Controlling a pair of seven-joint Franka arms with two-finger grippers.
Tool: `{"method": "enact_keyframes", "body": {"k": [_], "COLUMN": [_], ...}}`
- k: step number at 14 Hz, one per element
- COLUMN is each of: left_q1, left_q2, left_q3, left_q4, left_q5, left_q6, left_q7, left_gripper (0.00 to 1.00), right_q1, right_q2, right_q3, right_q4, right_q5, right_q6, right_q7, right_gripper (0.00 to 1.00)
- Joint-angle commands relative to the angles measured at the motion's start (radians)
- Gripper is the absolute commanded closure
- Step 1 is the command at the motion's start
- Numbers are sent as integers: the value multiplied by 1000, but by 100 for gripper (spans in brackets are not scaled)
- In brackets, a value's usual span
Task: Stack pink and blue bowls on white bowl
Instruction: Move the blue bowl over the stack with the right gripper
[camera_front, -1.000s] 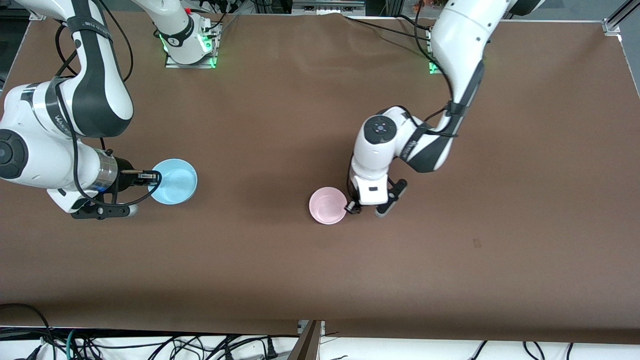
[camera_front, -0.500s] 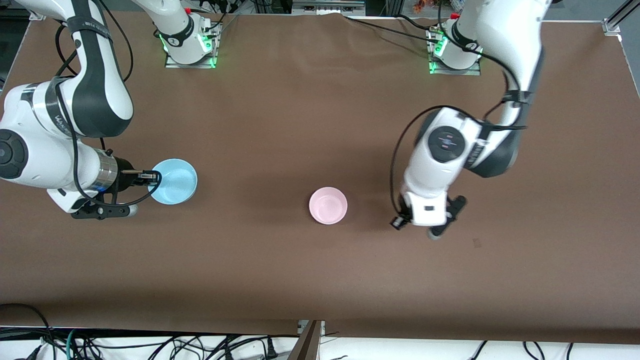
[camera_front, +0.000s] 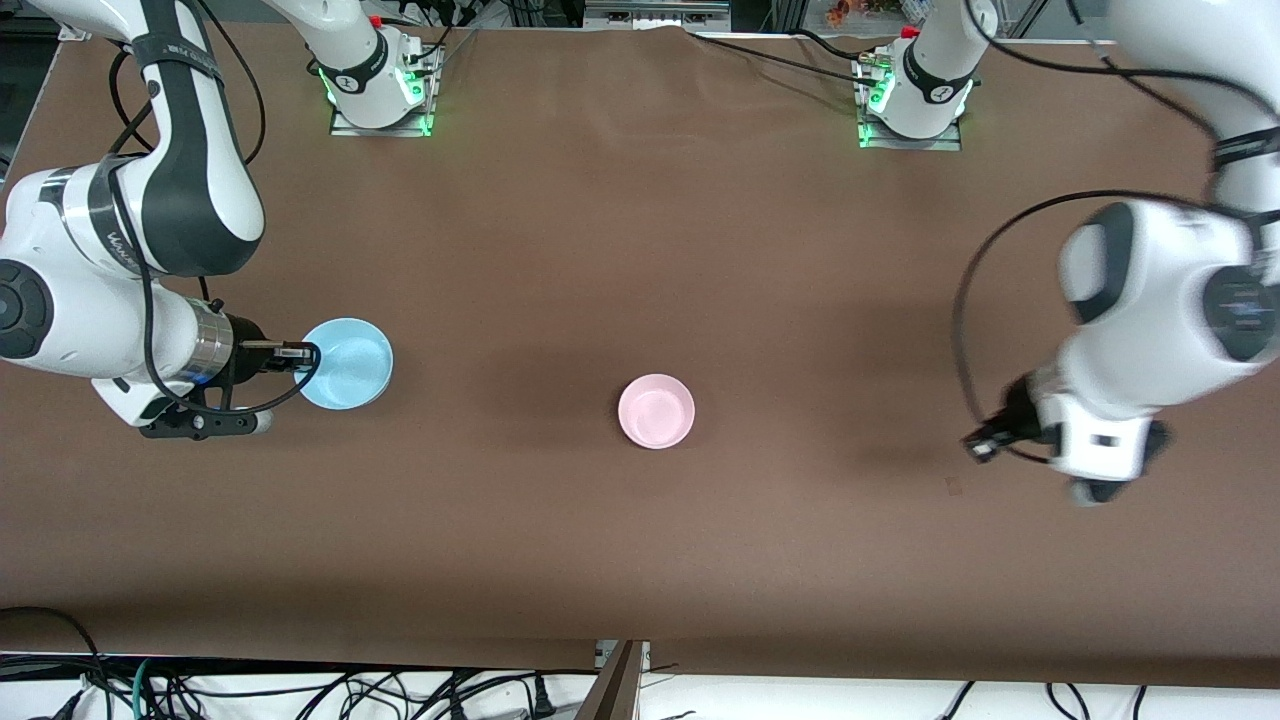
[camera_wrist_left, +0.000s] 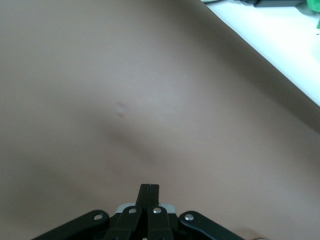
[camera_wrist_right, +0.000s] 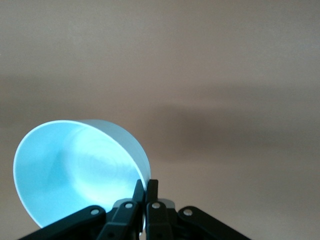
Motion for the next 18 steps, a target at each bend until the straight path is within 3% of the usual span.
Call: {"method": "enact_keyframes", "body": {"k": [1, 5, 9, 11, 15, 18], "left_q1": [99, 205, 249, 257, 250, 243], "left_q2": [-2, -8, -42, -57, -133, -210], "left_q3": [-14, -8, -2, -1, -14, -39], "left_q4": [76, 77, 65, 56, -16, -96], "left_q5": [-41, -27, -23, -21, 85, 88], "left_q6": [-109, -138, -210, -219, -234, -234], "left_q7": [193, 426, 629, 655, 658, 658], "left_gripper": [100, 100, 95, 94, 94, 94], "right_q1": [4, 49, 219, 302, 418, 481], "right_q2": [0, 34, 144, 201, 354, 382], "right_q3": [3, 3, 3, 11, 29, 29], "right_q4": [5, 5, 17, 36, 201, 214], "right_q5": [18, 110, 110, 122, 150, 147], "right_q6": [3, 68, 285, 411, 496, 511], "right_q7": [15, 105, 373, 544, 852, 969], "right_gripper": [100, 100, 100, 100, 100, 100]}}
